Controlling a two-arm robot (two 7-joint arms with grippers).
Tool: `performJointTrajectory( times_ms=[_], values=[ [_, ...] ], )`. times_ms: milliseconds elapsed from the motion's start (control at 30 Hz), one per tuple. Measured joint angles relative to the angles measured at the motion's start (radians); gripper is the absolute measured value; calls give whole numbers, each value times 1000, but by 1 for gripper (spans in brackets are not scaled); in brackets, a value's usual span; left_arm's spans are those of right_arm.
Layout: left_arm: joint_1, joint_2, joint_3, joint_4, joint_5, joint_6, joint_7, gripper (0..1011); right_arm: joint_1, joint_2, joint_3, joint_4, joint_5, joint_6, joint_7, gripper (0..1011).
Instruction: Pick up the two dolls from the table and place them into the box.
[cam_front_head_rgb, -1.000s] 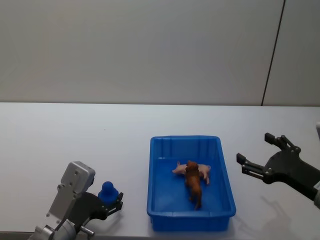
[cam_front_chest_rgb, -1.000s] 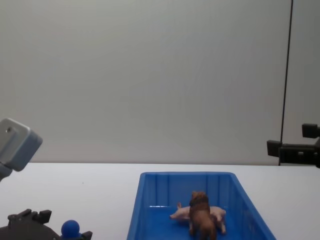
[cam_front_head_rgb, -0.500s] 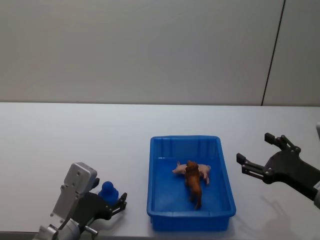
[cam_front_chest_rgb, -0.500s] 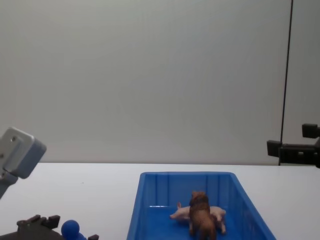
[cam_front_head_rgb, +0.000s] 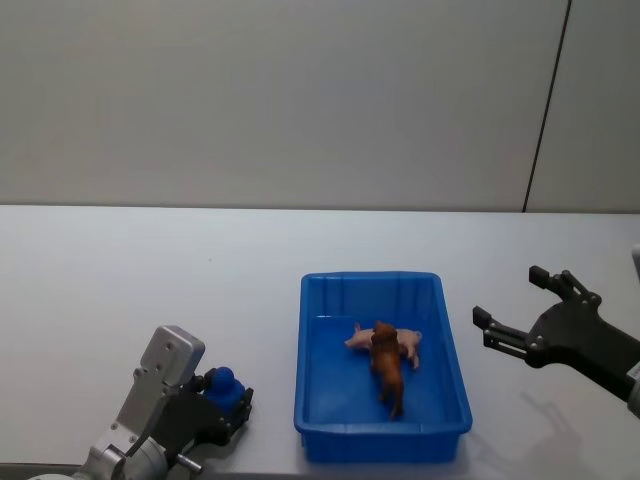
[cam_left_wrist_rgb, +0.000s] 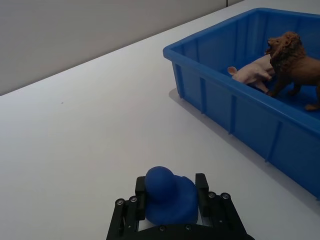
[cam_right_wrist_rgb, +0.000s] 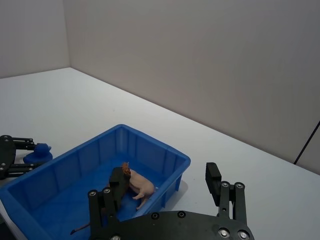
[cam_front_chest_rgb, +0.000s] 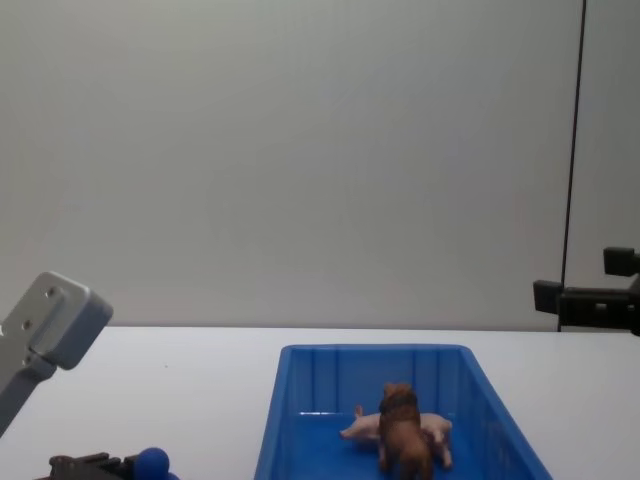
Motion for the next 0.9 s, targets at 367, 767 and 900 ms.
performJointTrajectory(
  times_ms=[367,767,900],
  values=[
    [-5,-1,-1,-23,18,11,-17,525,0,0,0,0,0,0,0,1001],
    [-46,-15,-7,-102,74,-24,-57,443,0,0,0,0,0,0,0,1001],
    [-62,-26,-6,-119,89,-36,-72,419,0,0,0,0,0,0,0,1001]
  ],
)
